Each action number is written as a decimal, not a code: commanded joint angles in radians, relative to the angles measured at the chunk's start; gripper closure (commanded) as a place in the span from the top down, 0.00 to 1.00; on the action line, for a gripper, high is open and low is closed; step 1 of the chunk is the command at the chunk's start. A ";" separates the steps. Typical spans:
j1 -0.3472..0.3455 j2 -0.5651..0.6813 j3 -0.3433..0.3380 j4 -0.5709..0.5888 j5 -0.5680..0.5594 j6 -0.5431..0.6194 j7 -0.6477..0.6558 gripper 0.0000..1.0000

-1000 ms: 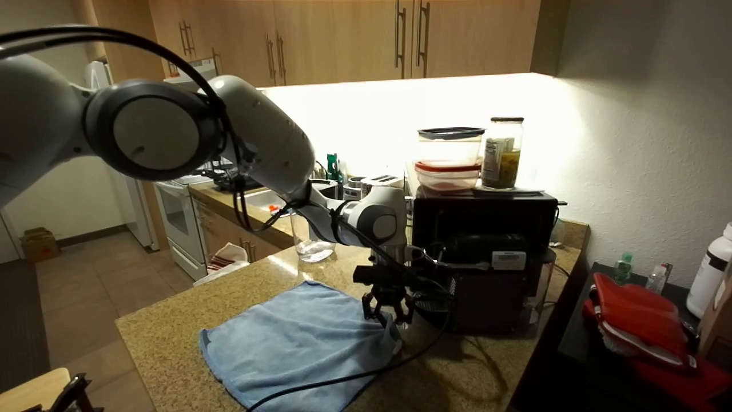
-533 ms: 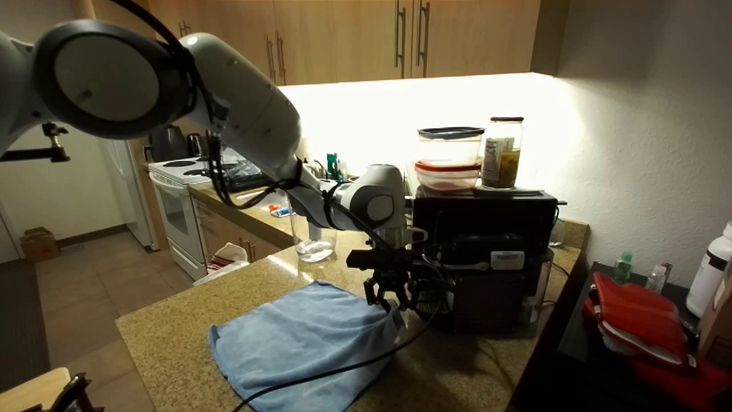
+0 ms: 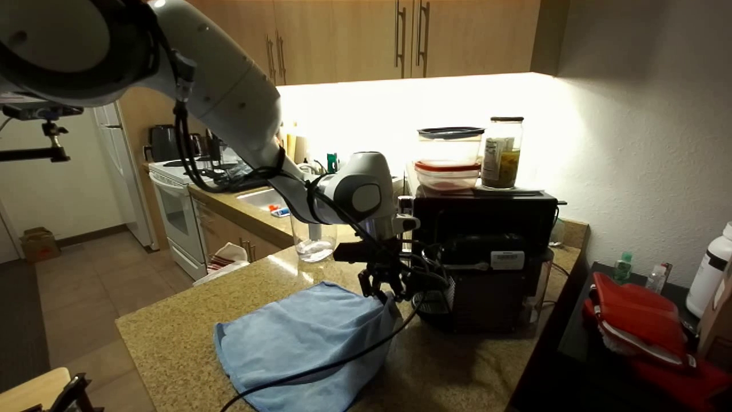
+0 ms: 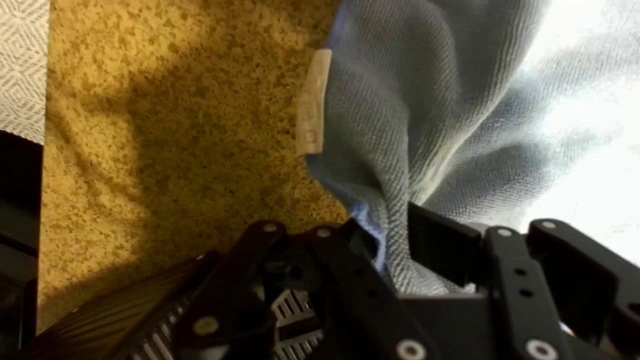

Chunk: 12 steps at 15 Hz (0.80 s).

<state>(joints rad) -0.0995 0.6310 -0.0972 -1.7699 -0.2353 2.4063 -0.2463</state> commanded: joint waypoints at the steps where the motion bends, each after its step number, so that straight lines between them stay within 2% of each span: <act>1: 0.043 -0.089 -0.017 -0.145 -0.041 0.081 0.087 0.02; 7: 0.079 -0.143 -0.013 -0.235 -0.041 0.096 0.132 0.02; 12: 0.083 -0.197 0.001 -0.298 -0.032 0.076 0.115 0.02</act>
<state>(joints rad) -0.0210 0.5048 -0.0997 -1.9851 -0.2458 2.4745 -0.1465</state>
